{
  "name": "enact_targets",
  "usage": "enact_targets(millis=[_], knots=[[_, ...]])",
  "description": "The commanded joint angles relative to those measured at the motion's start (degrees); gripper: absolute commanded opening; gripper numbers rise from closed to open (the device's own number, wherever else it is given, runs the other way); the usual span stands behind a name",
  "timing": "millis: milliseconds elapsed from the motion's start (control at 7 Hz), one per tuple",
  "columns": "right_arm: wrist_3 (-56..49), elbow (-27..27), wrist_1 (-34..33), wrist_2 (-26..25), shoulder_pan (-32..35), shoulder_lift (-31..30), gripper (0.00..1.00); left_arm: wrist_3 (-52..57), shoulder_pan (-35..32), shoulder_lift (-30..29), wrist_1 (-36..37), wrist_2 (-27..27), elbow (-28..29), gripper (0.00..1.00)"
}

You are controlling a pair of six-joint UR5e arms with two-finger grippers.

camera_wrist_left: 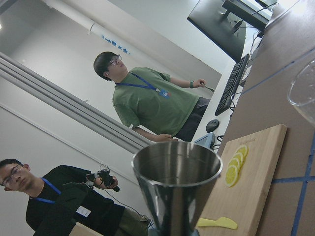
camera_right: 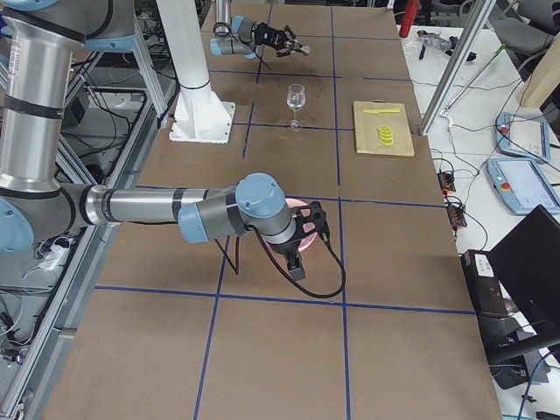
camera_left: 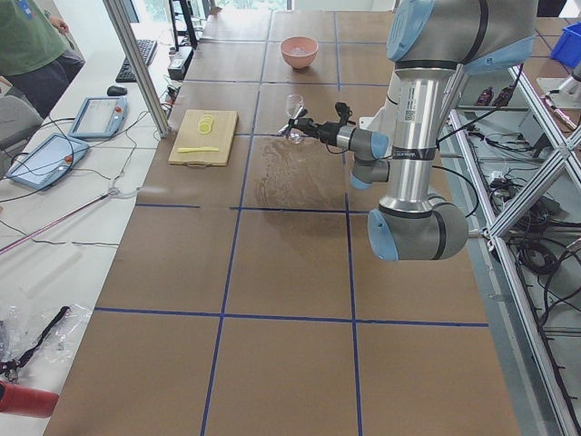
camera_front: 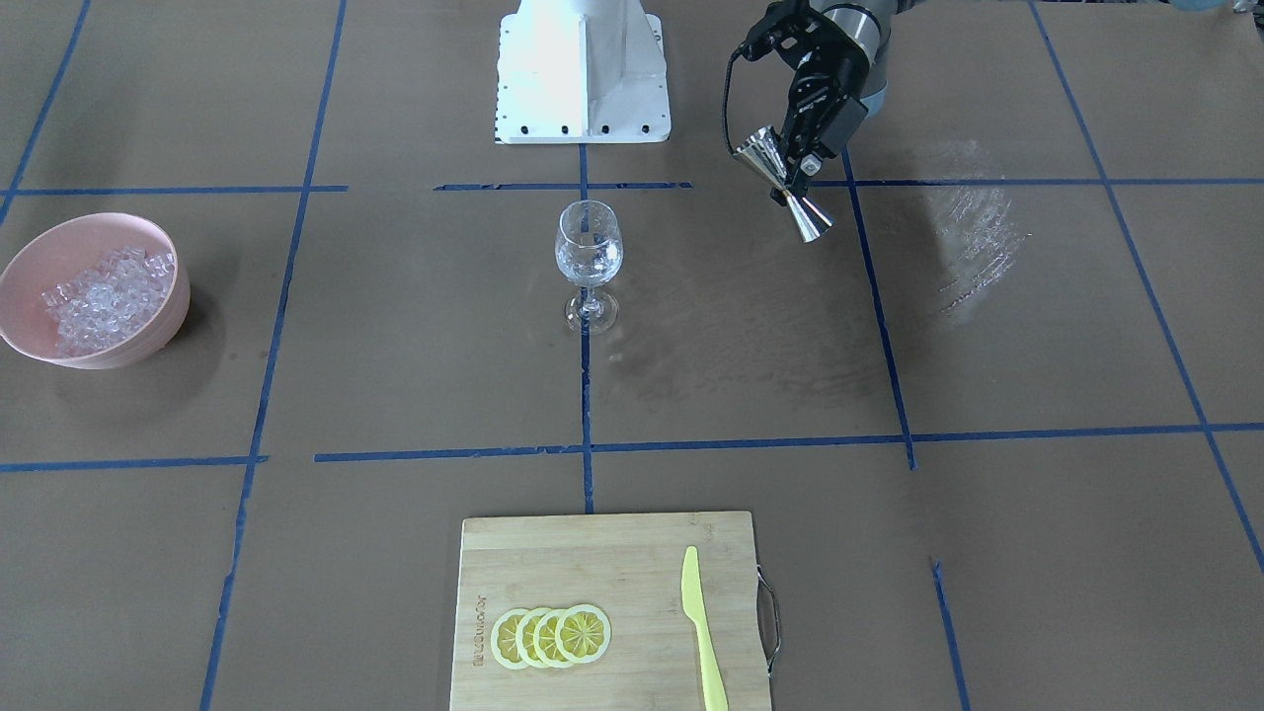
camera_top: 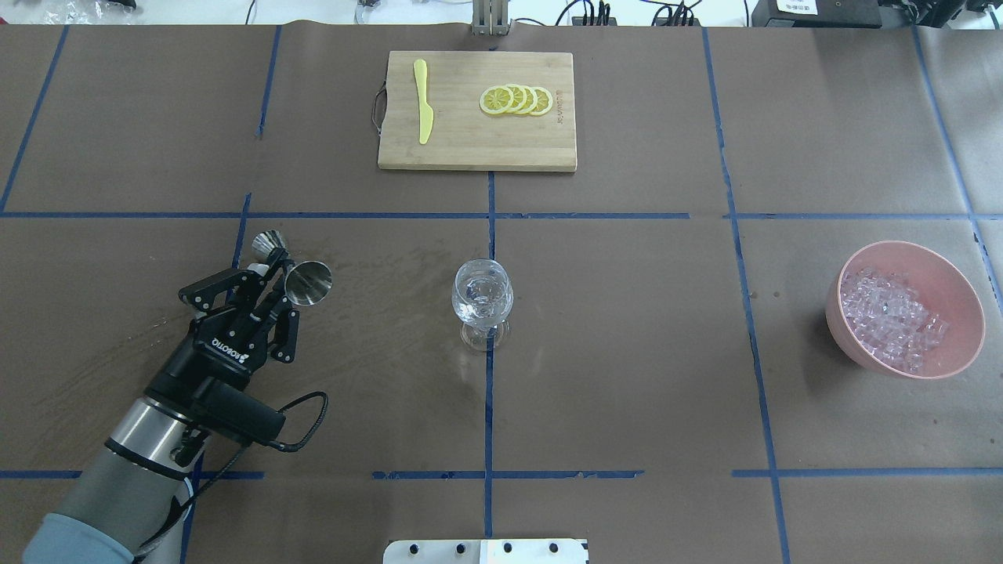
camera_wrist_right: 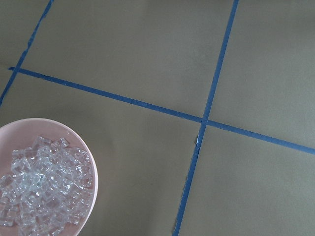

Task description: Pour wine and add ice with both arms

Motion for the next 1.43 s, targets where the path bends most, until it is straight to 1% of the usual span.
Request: enact_targets(millis=[0, 143, 286, 429, 571, 857, 1000, 1286], knots=[[-0.03, 0.09, 0.0, 0.0, 0.0, -0.01, 1.0, -8.23, 0.07, 5.53, -4.1, -3.02, -1.57, 0.0], [-0.03, 0.09, 0.0, 0.0, 0.0, 0.08, 1.0, -15.87, 0.07, 10.17, -4.97, -5.38, -3.67, 0.0], [-0.03, 0.09, 0.0, 0.0, 0.0, 0.08, 1.0, -24.04, 0.07, 12.04, -5.85, -5.75, -3.6, 0.0], [-0.03, 0.18, 0.09, 0.0, 0.0, 0.08, 1.0, -36.31, 0.07, 12.5, -5.77, -5.67, -2.73, 0.0], [-0.03, 0.18, 0.09, 0.0, 0.0, 0.0, 1.0, -44.17, 0.07, 15.29, -5.6, -5.76, -2.72, 0.0], [0.06, 0.35, 0.09, 0.0, 0.0, -0.01, 1.0, -52.38, 0.07, 19.34, -5.25, -5.5, -2.46, 0.0], [0.06, 0.44, 0.18, 0.0, 0.0, 0.08, 1.0, -57.04, -0.28, 19.79, -4.11, -5.32, -2.46, 0.0], [0.06, 0.62, 0.18, 0.0, 0.0, 0.08, 1.0, -69.41, -2.73, 19.62, 5.34, -5.49, -2.46, 0.0]])
